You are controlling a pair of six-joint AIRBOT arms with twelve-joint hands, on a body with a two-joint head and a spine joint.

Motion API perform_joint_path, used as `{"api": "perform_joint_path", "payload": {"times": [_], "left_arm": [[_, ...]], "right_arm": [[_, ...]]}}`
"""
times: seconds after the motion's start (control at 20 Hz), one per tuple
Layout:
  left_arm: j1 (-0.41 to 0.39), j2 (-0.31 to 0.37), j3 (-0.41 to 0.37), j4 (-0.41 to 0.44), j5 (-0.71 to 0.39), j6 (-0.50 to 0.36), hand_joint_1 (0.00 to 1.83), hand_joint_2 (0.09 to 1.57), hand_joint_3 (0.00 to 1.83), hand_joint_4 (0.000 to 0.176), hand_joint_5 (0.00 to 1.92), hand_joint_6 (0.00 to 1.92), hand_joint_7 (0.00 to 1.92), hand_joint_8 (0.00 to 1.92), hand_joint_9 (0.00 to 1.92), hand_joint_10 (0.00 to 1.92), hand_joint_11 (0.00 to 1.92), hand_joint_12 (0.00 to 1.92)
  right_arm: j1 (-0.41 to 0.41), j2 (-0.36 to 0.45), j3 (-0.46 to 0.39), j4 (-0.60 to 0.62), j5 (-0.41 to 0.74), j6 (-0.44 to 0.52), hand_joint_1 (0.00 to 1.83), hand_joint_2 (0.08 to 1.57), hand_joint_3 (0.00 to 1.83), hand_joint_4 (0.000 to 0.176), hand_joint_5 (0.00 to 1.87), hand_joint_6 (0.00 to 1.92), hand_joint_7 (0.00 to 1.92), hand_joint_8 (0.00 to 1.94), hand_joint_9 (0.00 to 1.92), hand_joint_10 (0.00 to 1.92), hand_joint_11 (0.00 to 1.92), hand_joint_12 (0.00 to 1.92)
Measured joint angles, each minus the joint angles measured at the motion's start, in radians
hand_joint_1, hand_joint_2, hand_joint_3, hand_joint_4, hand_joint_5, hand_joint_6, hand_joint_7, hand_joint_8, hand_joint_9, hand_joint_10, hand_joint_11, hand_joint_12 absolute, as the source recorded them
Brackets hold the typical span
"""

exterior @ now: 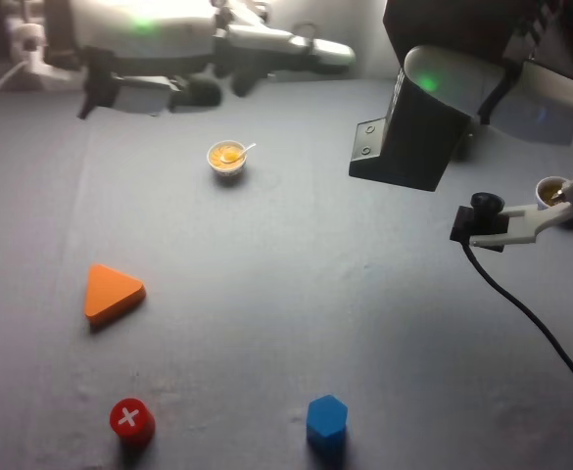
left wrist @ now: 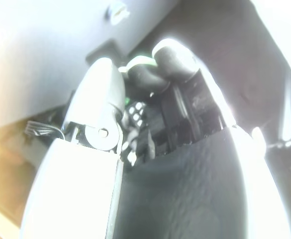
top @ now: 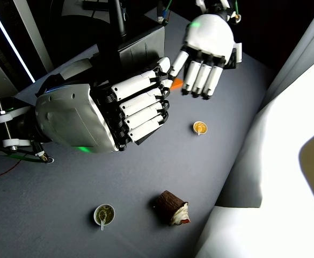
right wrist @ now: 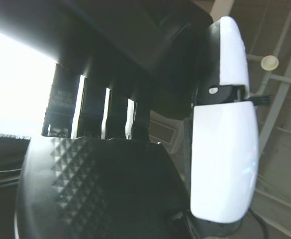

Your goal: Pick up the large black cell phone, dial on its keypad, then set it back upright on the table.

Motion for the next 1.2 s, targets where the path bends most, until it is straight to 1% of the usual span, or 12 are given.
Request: {"api": "perform_joint_path", "payload": {"times": [0.2, 0.25, 0.3, 0.35, 0.5, 0.65, 0.75, 0.85, 1.05, 1.1, 1.15, 1.2], "left_arm": [[0.002, -0.005, 0.1, 0.001, -0.017, 0.001, 1.28, 1.34, 0.0, 0.16, 0.0, 0.0, 0.57, 1.7, 0.65, 1.92, 0.43, 1.92], [0.002, -0.008, 0.121, 0.002, -0.023, 0.001, 1.41, 1.32, 0.01, 0.157, 0.0, 0.0, 0.51, 1.66, 0.58, 1.87, 0.43, 1.92], [0.002, -0.011, 0.133, 0.002, -0.027, 0.0, 1.3, 1.33, 0.01, 0.166, 0.0, 0.0, 0.55, 1.69, 0.63, 1.91, 0.43, 1.92], [0.002, -0.013, 0.14, 0.004, -0.032, 0.0, 1.41, 1.32, 0.03, 0.173, 0.0, 0.0, 0.51, 1.69, 0.56, 1.87, 0.42, 1.92], [0.001, -0.02, 0.135, 0.003, -0.051, -0.006, 1.44, 1.32, 0.03, 0.176, 0.0, 0.0, 0.47, 1.68, 0.54, 1.89, 0.42, 1.92], [-0.006, -0.02, 0.092, 0.01, -0.058, -0.016, 1.44, 1.32, 0.03, 0.167, 0.0, 0.0, 0.47, 1.7, 0.55, 1.85, 0.42, 1.92], [-0.014, -0.02, 0.055, 0.013, -0.056, -0.017, 1.43, 1.33, 0.03, 0.175, 0.0, 0.0, 0.44, 1.77, 0.53, 1.85, 0.39, 1.92], [-0.022, -0.017, 0.014, 0.019, -0.042, -0.017, 1.43, 1.35, 0.03, 0.173, 0.0, 0.0, 0.41, 1.79, 0.53, 1.87, 0.43, 1.92], [-0.036, -0.003, -0.072, 0.032, -0.006, -0.016, 1.28, 1.37, 0.03, 0.172, 0.0, 0.0, 0.47, 1.8, 0.57, 1.91, 0.41, 1.92], [-0.04, 0.001, -0.098, 0.031, 0.001, -0.016, 1.25, 1.38, 0.02, 0.17, 0.0, 0.0, 0.47, 1.8, 0.62, 1.92, 0.43, 1.92], [-0.04, 0.009, -0.13, 0.031, 0.012, -0.016, 1.25, 1.38, 0.01, 0.171, 0.0, 0.0, 0.48, 1.79, 0.62, 1.92, 0.42, 1.92], [-0.04, 0.014, -0.15, 0.034, 0.022, -0.017, 1.25, 1.38, 0.01, 0.172, 0.0, 0.0, 0.48, 1.79, 0.62, 1.92, 0.42, 1.92]], "right_arm": [[0.0, 0.0, 0.001, -0.004, -0.001, 0.0, 1.48, 1.13, 0.0, 0.0, 0.98, 0.76, 0.83, 1.15, 0.82, 1.25, 0.82, 1.63], [0.0, 0.0, 0.001, -0.004, -0.001, 0.0, 1.48, 1.14, 0.0, 0.0, 0.98, 0.77, 0.83, 1.15, 0.82, 1.25, 0.79, 1.64], [0.0, 0.0, 0.001, -0.003, -0.001, 0.0, 1.48, 1.14, 0.0, 0.0, 0.98, 0.76, 0.83, 1.16, 0.82, 1.26, 0.79, 1.65], [0.0, 0.0, 0.001, -0.002, -0.001, 0.0, 1.48, 1.13, 0.0, 0.0, 0.99, 0.75, 0.83, 1.15, 0.83, 1.24, 0.79, 1.65], [0.0, 0.0, 0.001, -0.005, -0.001, 0.0, 1.49, 1.12, 0.0, 0.0, 1.01, 0.74, 0.87, 1.08, 0.86, 1.21, 0.79, 1.63], [0.0, 0.0, 0.001, -0.002, 0.0, 0.0, 1.49, 1.11, 0.0, 0.0, 1.0, 0.74, 0.91, 1.05, 0.9, 1.15, 0.8, 1.62], [0.0, 0.0, -0.001, -0.003, -0.001, 0.0, 1.48, 1.13, 0.0, 0.0, 0.99, 0.72, 0.86, 1.13, 0.85, 1.22, 0.78, 1.66], [0.0, 0.0, -0.001, -0.004, -0.001, 0.0, 1.48, 1.18, 0.0, 0.0, 0.84, 0.97, 0.75, 1.23, 0.77, 1.31, 0.69, 1.69], [0.0, 0.0, -0.002, -0.003, -0.001, 0.0, 1.48, 1.19, 0.0, 0.0, 0.8, 1.04, 0.74, 1.23, 0.74, 1.34, 0.68, 1.71], [0.0, 0.0, -0.003, -0.001, -0.001, 0.0, 1.48, 1.19, 0.0, 0.0, 0.82, 1.02, 0.74, 1.23, 0.74, 1.34, 0.68, 1.7], [0.0, 0.0, -0.003, -0.002, 0.0, -0.001, 1.48, 1.14, 0.0, 0.0, 0.98, 0.77, 0.84, 1.14, 0.84, 1.23, 0.76, 1.66], [0.0, 0.001, -0.003, 0.003, 0.001, 0.0, 1.49, 1.12, 0.0, 0.0, 1.03, 0.68, 0.87, 1.09, 0.88, 1.19, 0.79, 1.64]]}}
